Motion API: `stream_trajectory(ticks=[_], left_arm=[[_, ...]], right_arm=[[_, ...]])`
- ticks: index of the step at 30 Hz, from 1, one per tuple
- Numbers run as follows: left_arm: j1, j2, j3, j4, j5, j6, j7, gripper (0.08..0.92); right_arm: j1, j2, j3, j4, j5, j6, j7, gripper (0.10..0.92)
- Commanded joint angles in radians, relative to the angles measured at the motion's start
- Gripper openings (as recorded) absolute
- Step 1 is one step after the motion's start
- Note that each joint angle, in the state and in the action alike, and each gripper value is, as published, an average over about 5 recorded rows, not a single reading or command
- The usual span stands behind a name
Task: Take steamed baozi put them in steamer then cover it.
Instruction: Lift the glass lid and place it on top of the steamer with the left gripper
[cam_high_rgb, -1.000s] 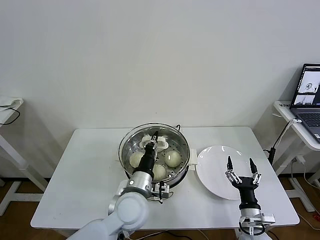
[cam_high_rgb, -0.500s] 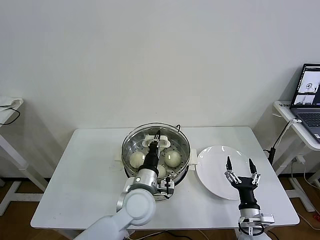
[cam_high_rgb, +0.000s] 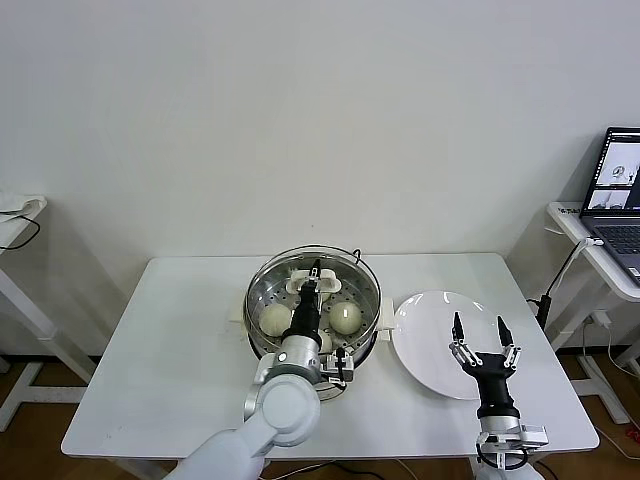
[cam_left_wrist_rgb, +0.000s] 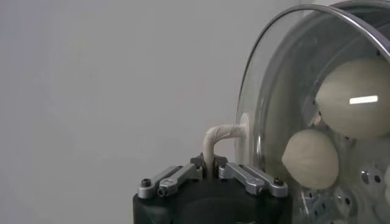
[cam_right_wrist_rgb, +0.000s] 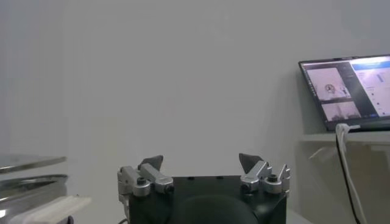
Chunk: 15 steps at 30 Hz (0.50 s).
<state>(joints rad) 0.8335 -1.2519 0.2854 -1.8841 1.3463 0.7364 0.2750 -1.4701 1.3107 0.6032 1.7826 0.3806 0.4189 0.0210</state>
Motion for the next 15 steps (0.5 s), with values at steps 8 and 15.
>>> stream_trajectory(ticks=[8,15], left_arm=[[0.032,-0.035,-0.014,0.029,0.039,0.049,-0.027,0.189],[0.055,-0.041,-0.018,0.028,0.048,0.049,-0.027,0.189]], right_arm=[[0.002,-0.003,0.000,-0.004,0.000,0.002,-0.002,0.823],[0.003,-0.001,-0.004,-0.005,-0.004,0.002,-0.002,0.823]])
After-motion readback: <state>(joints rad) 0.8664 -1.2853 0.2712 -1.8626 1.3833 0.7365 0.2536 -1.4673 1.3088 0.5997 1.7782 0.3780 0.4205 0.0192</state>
